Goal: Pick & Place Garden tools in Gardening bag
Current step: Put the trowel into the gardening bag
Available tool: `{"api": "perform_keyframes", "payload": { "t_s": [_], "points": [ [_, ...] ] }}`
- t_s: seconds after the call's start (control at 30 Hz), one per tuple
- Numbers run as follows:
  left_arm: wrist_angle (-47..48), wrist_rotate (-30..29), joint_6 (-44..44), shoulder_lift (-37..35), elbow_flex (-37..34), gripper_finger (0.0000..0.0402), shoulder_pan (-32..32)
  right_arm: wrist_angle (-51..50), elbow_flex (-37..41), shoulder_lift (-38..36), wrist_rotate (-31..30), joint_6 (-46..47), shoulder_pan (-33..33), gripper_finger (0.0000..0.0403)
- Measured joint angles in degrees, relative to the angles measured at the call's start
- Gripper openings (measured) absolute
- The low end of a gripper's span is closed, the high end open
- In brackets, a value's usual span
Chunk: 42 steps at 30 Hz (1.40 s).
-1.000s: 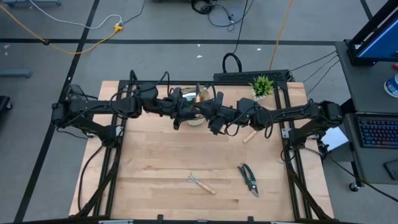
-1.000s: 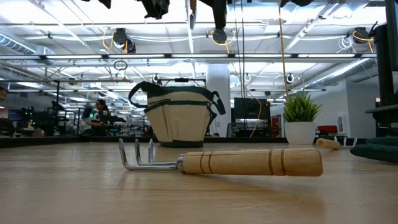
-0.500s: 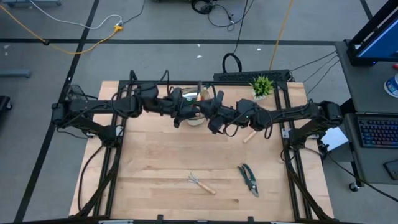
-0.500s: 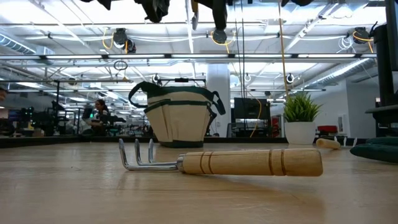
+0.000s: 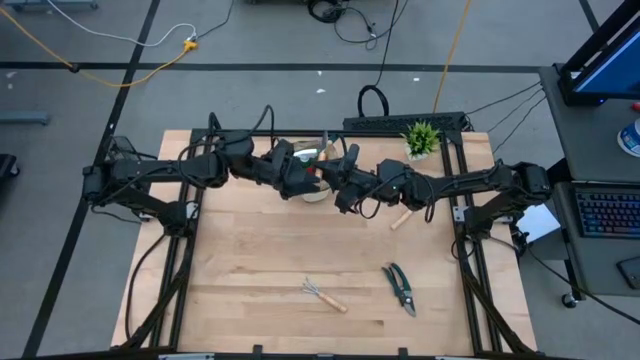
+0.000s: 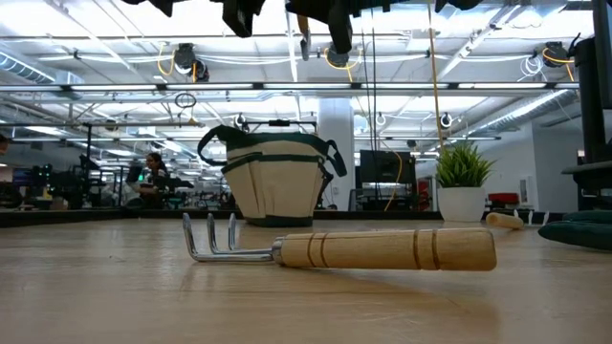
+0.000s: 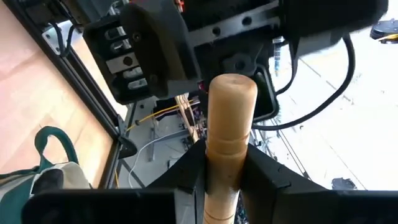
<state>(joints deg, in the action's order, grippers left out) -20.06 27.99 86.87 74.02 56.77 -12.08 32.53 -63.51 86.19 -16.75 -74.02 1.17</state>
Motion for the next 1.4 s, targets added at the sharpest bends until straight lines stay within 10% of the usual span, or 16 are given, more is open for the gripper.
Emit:
{"api": "perform_keyframes", "payload": {
  "t_s": [0.8,1.4],
  "points": [
    [7.2,1.2,-33.6,-3.3,-0.1,0.0264,3.3,-2.9,0.0,-0.7,-2.9,9.2,2.2,0.0062],
    [45.9,-36.3,-52.6,-19.0,0.0,0.0264,4.8,-6.3,-0.1,-6.4,3.8,37.5,7.9,0.0062]
  ]
}}
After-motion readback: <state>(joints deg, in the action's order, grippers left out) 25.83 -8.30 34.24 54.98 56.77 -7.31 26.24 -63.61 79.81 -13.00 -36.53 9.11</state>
